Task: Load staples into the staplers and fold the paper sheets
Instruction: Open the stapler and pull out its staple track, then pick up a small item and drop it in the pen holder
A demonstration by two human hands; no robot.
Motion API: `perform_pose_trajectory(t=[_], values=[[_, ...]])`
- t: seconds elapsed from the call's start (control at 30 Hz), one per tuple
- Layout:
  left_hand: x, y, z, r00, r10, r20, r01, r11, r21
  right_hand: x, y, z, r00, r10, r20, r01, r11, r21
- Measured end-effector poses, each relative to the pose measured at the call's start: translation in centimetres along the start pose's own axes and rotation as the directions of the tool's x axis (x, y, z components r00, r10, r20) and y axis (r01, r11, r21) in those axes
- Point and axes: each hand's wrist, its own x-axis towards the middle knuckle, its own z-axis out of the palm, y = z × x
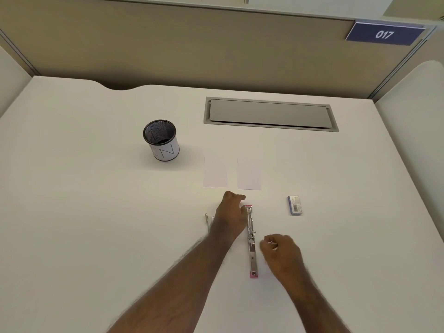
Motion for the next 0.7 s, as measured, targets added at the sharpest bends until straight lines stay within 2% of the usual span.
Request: perform_pose_trajectory(t=[0.13, 0.37, 0.57, 0.7], values=[[-0.5, -1.7, -2.6, 0.992, 0.084, -0.100, -0.074, 0.993, 0.093, 0.9, -1.5, -2.5, 0.999, -0.019, -0.042, 0.029, 0.964, 0.265], [-0.4, -5.8, -7.5, 0.950, 0.203, -0.238, -0.088, 0.904, 0.418, 3.5, -8.0, -3.5, 0.992, -0.121, -0.022, 0.117, 0.872, 0.476], [0.0, -8.9, -10.3, 0.962, 0.149, -0.230, 0.025, 0.789, 0.614, 5.2, -14.3, -1.0, 0.968, -0.250, 0.026, 0.212, 0.868, 0.448], [0.4, -10.4, -11.7, 0.969, 0.105, -0.225, 0.071, 0.751, 0.656, 6.2, -18.2, 1.4, 0.934, -0.355, 0.024, 0.324, 0.876, 0.356]])
